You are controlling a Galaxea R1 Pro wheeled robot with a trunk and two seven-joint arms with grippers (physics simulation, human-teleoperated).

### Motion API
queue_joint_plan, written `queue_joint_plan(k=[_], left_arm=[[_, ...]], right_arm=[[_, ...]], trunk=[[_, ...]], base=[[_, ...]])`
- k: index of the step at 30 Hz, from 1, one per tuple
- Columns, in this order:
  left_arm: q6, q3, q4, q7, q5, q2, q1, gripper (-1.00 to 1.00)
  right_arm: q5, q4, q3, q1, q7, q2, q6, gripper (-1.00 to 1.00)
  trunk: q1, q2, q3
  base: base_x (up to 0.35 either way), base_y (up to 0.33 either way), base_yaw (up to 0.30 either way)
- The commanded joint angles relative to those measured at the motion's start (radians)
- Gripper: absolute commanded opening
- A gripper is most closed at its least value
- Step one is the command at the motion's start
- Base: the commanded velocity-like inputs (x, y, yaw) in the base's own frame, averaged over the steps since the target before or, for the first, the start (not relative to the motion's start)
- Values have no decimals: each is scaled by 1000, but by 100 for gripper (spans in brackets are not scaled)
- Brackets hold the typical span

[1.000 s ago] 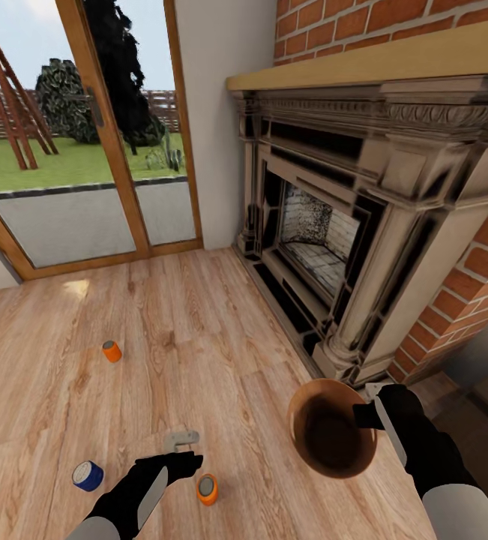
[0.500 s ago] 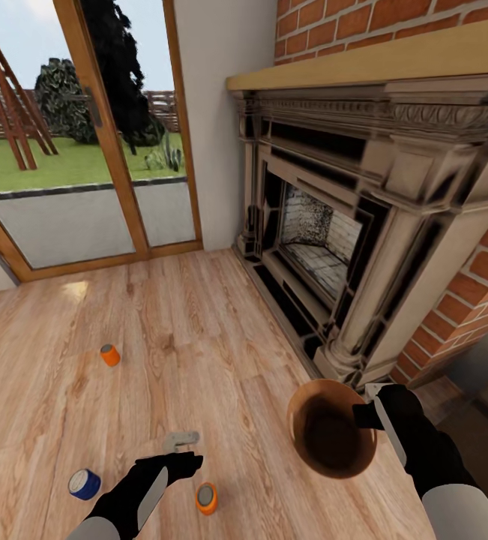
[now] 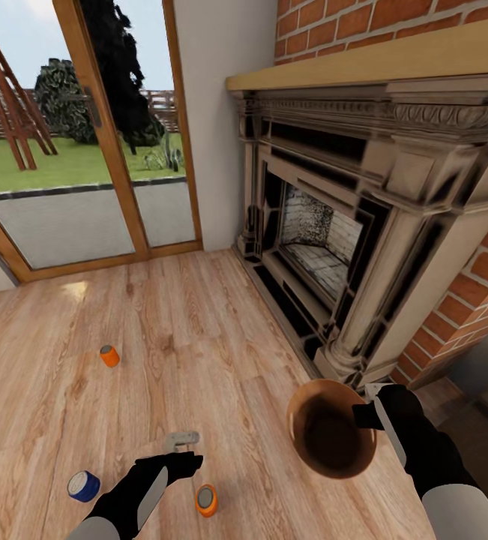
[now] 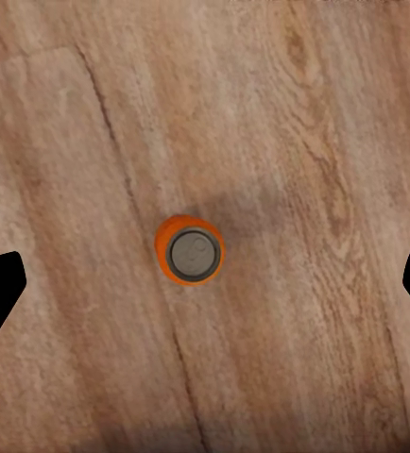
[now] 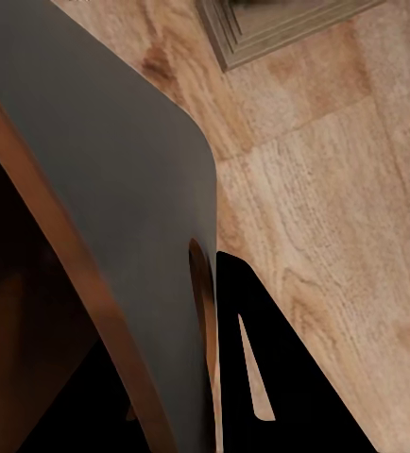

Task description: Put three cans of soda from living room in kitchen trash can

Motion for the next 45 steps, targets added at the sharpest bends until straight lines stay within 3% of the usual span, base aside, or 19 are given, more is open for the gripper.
queue_joint_plan(k=[1,34,45], left_arm=[[0,0,0,0,0,0,0,100],[-2,1,1,5,1,0,0,100],[-1,0,1,3,1,-1,0,100]], right_arm=[[-11,0,0,0,4,0,0,-100],[-11,0,25,0,4,-1,0,-100],[-11,0,26,0,4,-1,0,-100]], trunk=[[0,0,0],[0,0,0],[42,-77,-34]], base=[[13,0,0],[31,0,0],[1,0,0]])
